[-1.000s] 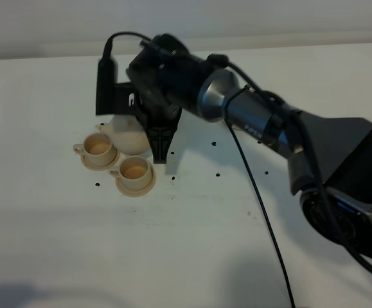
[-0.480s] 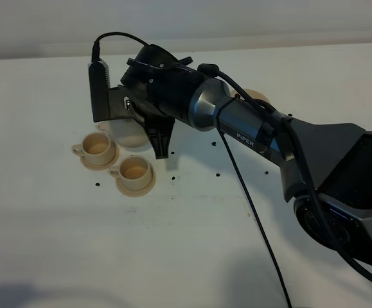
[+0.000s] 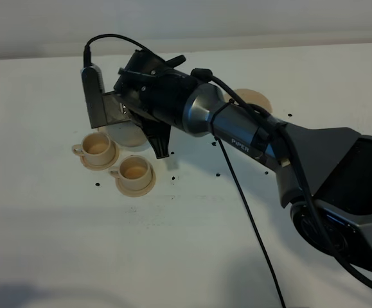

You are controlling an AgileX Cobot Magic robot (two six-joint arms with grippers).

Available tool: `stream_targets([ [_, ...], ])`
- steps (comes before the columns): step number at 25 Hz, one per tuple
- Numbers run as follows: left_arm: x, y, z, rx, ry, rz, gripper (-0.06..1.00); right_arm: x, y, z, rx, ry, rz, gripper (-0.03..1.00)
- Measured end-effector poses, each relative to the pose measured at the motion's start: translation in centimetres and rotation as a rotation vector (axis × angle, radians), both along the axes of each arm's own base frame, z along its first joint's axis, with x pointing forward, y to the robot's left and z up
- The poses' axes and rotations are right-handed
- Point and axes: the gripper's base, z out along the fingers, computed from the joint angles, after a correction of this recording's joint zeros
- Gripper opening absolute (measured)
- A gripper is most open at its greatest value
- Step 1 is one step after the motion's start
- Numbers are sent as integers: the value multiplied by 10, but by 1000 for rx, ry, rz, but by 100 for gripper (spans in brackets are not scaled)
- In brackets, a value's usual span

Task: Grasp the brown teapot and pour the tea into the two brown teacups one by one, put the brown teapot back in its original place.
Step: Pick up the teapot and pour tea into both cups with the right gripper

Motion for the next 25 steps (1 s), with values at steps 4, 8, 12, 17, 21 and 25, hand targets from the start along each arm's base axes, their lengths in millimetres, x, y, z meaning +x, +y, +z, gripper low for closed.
stream_targets([
  [4, 0, 0, 0, 0, 0, 0, 42, -2, 3, 1, -9, -12, 12, 9],
  [8, 0, 0, 0, 0, 0, 0, 42, -2, 3, 1, -18, -20, 18, 9],
  [12, 0, 0, 0, 0, 0, 0, 42, -2, 2, 1, -22, -22, 21, 9],
  [17, 0, 0, 0, 0, 0, 0, 42, -6, 6, 3, -57, -59, 46, 9],
  [21, 0, 0, 0, 0, 0, 0, 42, -9, 10, 3, -77, -78, 67, 9],
  [25, 0, 0, 0, 0, 0, 0, 42, -8, 13, -12, -133, -100, 86, 9],
])
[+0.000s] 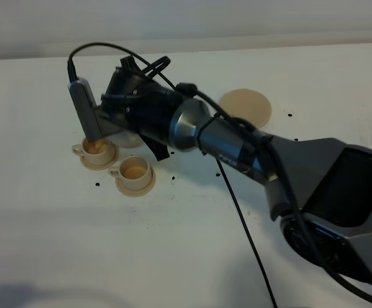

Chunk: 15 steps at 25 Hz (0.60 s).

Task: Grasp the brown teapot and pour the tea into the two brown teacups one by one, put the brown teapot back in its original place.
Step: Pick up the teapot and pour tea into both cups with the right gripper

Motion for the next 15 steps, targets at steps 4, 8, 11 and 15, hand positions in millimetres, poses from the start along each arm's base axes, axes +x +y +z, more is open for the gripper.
stream_targets([
  [4, 0, 0, 0, 0, 0, 0, 42, 2, 0, -8, -37, -18, 6, 9],
  [8, 0, 0, 0, 1, 0, -1, 42, 2, 0, -7, -41, -29, 9, 9],
  [11, 0, 0, 0, 2, 0, -1, 42, 2, 0, -7, -43, -31, 9, 9],
  [15, 0, 0, 0, 2, 0, -1, 42, 2, 0, -6, -53, -43, 14, 9],
])
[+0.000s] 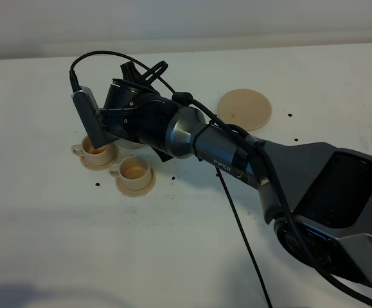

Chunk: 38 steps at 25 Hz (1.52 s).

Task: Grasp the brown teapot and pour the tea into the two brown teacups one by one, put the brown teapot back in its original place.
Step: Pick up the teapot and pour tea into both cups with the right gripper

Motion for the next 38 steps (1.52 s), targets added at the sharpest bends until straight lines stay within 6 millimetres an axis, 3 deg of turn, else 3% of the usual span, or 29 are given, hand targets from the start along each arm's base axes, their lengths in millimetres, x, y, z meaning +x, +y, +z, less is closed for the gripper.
stream_targets([
  [11, 0, 0, 0, 0, 0, 0, 42, -13, 12, 6, -84, -86, 52, 9],
  [38, 0, 0, 0, 0, 0, 0, 42, -8, 14, 12, -107, -187, 99, 9],
])
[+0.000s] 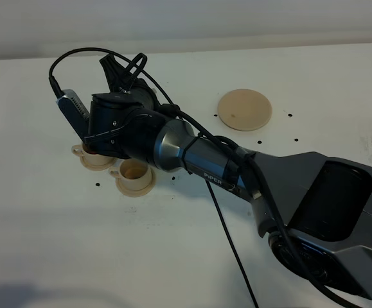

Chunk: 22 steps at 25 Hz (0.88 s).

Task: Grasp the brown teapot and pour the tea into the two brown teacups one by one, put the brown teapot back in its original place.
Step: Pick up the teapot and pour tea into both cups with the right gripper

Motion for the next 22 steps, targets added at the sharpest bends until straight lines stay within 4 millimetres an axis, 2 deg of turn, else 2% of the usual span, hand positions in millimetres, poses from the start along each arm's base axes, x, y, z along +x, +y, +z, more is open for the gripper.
stream_targets([
  [22, 0, 0, 0, 0, 0, 0, 42, -4, 3, 1, -84, -10, 70, 9],
])
